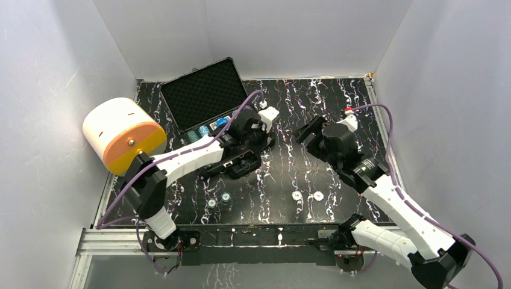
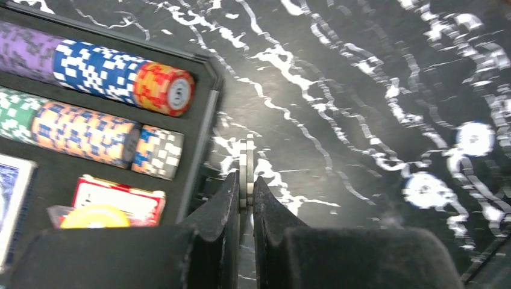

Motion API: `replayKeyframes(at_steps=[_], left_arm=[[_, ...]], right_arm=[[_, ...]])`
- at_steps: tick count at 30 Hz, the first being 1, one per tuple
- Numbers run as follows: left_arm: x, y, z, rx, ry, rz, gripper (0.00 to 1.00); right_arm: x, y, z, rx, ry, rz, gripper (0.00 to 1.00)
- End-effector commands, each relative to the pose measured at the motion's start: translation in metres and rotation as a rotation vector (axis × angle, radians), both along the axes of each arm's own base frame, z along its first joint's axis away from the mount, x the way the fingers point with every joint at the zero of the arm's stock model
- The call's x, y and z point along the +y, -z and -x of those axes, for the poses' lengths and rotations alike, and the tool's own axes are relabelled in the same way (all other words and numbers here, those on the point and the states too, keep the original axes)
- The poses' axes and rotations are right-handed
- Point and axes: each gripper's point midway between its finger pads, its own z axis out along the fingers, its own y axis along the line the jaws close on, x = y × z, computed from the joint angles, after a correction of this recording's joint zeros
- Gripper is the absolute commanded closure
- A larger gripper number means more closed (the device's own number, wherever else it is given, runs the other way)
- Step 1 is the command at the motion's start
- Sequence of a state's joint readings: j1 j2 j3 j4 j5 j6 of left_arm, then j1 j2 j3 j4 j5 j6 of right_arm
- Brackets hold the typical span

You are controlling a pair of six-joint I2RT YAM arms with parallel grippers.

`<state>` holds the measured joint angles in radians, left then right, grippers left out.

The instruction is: Pack up texas hold em set

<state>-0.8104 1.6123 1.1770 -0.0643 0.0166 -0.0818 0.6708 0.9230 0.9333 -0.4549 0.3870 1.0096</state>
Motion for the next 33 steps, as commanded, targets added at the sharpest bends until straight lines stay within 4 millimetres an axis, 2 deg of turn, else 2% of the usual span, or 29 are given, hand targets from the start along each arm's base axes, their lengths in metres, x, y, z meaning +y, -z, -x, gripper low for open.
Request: replayKeyframes(at_steps=[1, 8, 12, 21, 29, 33], left_arm=[[0.025, 0.008, -0.01, 0.002, 0.131, -0.241, 1.0], [0.039, 0.033, -0.033, 0.005, 0.117, -0.411, 1.0], [0.037, 0.037, -0.04, 0.004, 0.111, -0.429, 1.0], [0.048, 0.039, -0.074, -0.071, 0.011, -0.526, 1.0], [0.058, 0.055, -0.076, -0.052, -0.019, -0.58, 1.0], [0.061, 0.051, -0.077, -0.056, -0.029, -0.584, 0.79]], right_arm=[[-0.023, 0.006, 0.003, -0.035, 0.053, 0.074, 0.09], [-0.021, 0.02, 0.008, 0.002, 0.029, 0.083, 0.09], [-0.017, 0.023, 0.008, 0.012, 0.017, 0.077, 0.09], [-0.015, 0.023, 0.008, 0.019, 0.012, 0.064, 0.09], [-0.004, 0.02, 0.007, 0.023, -0.017, 0.026, 0.09], [-0.002, 0.022, 0.007, 0.031, -0.029, 0.037, 0.09]])
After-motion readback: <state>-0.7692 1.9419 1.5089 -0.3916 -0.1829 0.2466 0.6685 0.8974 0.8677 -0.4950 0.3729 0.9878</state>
